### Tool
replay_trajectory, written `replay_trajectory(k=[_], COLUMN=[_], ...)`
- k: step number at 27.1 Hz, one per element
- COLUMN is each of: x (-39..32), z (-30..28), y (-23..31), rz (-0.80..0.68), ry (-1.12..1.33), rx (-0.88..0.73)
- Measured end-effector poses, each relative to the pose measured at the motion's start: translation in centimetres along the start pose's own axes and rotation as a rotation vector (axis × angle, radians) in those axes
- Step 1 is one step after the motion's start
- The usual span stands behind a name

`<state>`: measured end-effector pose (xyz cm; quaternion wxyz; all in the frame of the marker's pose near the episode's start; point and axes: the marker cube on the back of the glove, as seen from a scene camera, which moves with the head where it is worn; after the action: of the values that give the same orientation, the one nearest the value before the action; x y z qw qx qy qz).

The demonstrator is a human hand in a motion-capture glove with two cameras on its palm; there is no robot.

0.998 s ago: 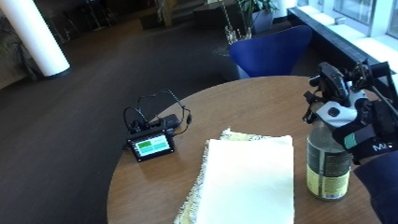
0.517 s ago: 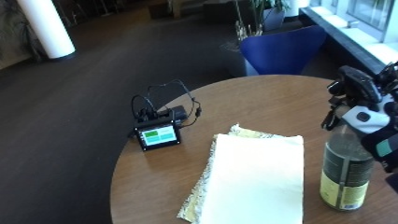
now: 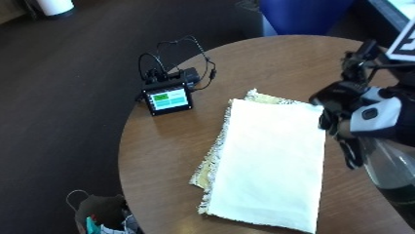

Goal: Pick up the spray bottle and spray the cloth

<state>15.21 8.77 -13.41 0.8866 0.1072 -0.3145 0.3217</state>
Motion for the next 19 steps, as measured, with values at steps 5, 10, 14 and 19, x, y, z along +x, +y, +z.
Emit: replay_trajectory(k=[5,10,14,19], x=[-2.1,0.4,1.7,1.9], z=[5.6,9.3,9.9,10.0], y=[3.4,4.9,5.1,5.1], rz=[0.265,0.393,0.409,0.411], ry=[0.224,0.369,0.389,0.405], rx=[-0.585,-0.879,-0.913,-0.916])
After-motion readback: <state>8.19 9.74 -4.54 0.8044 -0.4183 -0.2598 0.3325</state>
